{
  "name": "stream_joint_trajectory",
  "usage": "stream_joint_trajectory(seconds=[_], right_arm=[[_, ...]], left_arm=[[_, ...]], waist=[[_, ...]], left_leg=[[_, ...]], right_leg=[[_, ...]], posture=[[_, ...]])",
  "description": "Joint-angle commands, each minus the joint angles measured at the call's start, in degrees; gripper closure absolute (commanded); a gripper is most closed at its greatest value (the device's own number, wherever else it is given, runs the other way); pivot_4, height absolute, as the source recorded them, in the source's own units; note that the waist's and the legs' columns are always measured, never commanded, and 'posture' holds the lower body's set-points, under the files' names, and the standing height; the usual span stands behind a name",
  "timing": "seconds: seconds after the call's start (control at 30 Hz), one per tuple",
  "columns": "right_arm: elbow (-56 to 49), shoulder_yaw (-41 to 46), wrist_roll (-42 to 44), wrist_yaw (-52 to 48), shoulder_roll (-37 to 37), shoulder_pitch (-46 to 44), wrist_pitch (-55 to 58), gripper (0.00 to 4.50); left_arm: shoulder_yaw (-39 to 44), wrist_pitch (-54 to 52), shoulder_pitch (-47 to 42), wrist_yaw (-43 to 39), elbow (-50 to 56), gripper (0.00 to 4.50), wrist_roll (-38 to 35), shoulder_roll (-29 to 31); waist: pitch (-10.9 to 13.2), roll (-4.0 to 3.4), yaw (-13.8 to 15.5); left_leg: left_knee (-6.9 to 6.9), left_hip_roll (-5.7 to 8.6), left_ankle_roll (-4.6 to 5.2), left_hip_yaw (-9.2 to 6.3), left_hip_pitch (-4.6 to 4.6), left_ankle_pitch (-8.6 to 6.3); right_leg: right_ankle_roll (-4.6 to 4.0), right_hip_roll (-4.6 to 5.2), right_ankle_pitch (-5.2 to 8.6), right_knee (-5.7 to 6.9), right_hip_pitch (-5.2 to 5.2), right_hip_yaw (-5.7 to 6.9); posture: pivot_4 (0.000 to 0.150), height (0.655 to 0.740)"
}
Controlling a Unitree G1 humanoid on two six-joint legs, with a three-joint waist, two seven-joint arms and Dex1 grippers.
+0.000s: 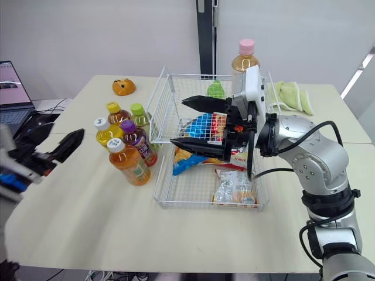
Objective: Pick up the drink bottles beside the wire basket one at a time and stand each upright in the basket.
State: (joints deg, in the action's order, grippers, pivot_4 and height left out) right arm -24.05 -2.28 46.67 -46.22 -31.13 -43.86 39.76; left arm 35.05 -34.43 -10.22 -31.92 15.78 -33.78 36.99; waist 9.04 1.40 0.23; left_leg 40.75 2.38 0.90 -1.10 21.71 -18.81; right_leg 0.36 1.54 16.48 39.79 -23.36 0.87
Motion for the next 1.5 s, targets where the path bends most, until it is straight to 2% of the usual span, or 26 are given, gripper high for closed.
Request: stream_joint_trajectory(seconds=[0.03,0.3,0.6,0.7,0.93,1.0,1.17,1.3,1.37,1.5], right_arm=[[-3.42,2.85,1.27,2.11,-0.94,-0.15,1.07,0.0],[-6.16,4.03,2.18,4.85,-2.34,0.71,3.31,0.0],[-8.52,5.2,3.65,7.19,-3.48,1.83,4.8,0.0],[-8.69,5.17,3.78,7.32,-3.5,1.97,4.84,0.0],[-9.11,5.13,4.88,7.76,-3.51,1.82,4.85,0.0],[-9.09,5.15,5.08,7.78,-3.68,1.78,4.8,0.0],[-9.19,4.88,4.99,7.3,-4.03,2.04,4.54,0.0],[-9.13,4.66,4.54,6.71,-4.23,2.21,4.03,0.0],[-8.77,4.7,4.2,6.51,-4.19,2.33,3.62,0.0],[-7.65,4.84,4.5,5.81,-3.62,2.44,3.1,0.0]], left_arm=[[-4.99,4.57,-4.35,0.06,-4.98,0.01,3.46,0.52],[-11.22,11.53,-11.62,-0.07,-15.53,0.01,8.28,0.13],[-9.81,13.64,-10.39,-0.88,-17.02,0.01,7.52,0.61],[-10.12,14.33,-10.72,-2.0,-17.7,0.53,7.03,0.42],[-11.09,14.44,-10.99,-2.25,-19.67,2.76,7.82,0.13],[-11.28,14.66,-10.85,-2.61,-20.18,3.15,8.04,0.25],[-10.84,15.45,-10.8,-3.27,-20.54,3.14,7.7,0.55],[-7.68,14.83,-10.9,-6.04,-17.63,3.14,3.61,2.24],[-5.91,13.86,-10.99,-8.7,-16.21,3.14,1.84,5.33],[-1.37,5.85,-14.5,-13.57,-15.58,3.14,-4.63,15.56]], waist=[[0.0,0.0,-0.28],[0.0,0.0,-0.37],[0.0,0.0,-0.33],[0.0,0.0,-0.33],[0.0,0.0,-0.34],[0.0,0.0,-0.34],[0.0,0.0,-0.35],[0.01,0.0,-0.35],[0.05,0.06,-0.38],[0.25,0.39,-0.5]], left_leg=[[0.0,0.0,0.0,0.0,0.09,0.0],[-0.01,-0.01,0.0,0.0,0.18,0.0],[-0.02,-0.02,0.01,-0.01,0.22,0.0],[-0.02,-0.02,0.01,-0.01,0.21,-0.01],[-0.04,-0.02,0.02,-0.01,0.21,-0.01],[-0.05,-0.03,0.02,-0.01,0.21,-0.01],[-0.05,-0.03,0.03,-0.01,0.19,-0.02],[-0.05,-0.04,0.04,-0.01,0.21,-0.02],[-0.06,-0.05,0.04,-0.01,0.25,-0.02],[-0.1,-0.08,0.02,-0.03,0.43,-0.01]], right_leg=[[0.0,0.0,0.0,-0.03,-0.08,0.01],[0.0,0.0,0.0,-0.13,-0.11,0.0],[0.01,0.0,0.0,-0.2,-0.11,0.01],[0.01,0.0,0.0,-0.2,-0.1,0.01],[0.01,0.0,0.0,-0.24,-0.09,0.01],[0.01,0.0,0.0,-0.24,-0.09,0.01],[0.01,0.0,0.0,-0.24,-0.08,0.01],[0.01,0.0,0.0,-0.26,-0.08,0.01],[0.01,0.0,0.0,-0.28,-0.11,0.02],[0.01,-0.03,0.0,-0.34,-0.28,0.06]], posture=[[0.15,0.74],[0.15,0.74],[0.15,0.74],[0.15,0.74],[0.15,0.74],[0.15,0.74],[0.15,0.74],[0.15,0.74],[0.15,0.74],[0.15,0.74]])
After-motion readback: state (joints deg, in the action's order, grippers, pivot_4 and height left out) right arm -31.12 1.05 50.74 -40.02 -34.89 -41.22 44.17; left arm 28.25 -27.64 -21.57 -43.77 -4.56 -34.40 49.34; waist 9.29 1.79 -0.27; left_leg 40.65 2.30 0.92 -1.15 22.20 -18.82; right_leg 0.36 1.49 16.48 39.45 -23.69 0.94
